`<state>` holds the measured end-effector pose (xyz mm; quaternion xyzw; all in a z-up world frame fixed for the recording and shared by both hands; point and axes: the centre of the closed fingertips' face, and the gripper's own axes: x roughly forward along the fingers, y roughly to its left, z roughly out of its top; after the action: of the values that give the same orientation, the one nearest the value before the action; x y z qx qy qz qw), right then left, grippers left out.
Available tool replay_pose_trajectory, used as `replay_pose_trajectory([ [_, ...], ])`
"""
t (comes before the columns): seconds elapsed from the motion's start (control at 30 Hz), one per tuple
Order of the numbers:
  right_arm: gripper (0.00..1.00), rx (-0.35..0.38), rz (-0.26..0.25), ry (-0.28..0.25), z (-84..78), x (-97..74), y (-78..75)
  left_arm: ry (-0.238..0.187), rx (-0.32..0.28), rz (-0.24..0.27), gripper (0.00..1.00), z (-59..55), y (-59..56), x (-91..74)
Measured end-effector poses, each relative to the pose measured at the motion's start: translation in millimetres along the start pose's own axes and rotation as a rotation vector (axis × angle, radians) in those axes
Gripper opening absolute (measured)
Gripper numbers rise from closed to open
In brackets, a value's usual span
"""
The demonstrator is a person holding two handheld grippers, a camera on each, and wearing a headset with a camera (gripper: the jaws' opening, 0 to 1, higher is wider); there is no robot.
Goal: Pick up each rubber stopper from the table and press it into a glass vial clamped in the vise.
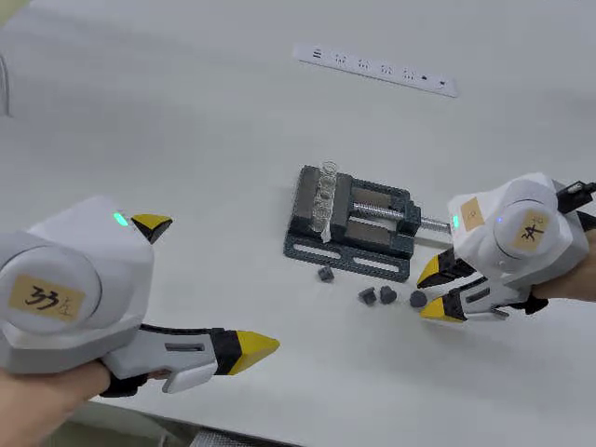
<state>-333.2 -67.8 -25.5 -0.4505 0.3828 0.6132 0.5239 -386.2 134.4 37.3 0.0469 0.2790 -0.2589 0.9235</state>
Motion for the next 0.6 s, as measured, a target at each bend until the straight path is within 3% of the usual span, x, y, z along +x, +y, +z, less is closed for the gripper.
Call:
replay_pose_trajectory([
  [0.6,0.09,-0.029,0.014,0.016,0.0,2.7,-0.2,0.003,-0.015,-0.009,0.99,-4.5,-1.1,2.6],
])
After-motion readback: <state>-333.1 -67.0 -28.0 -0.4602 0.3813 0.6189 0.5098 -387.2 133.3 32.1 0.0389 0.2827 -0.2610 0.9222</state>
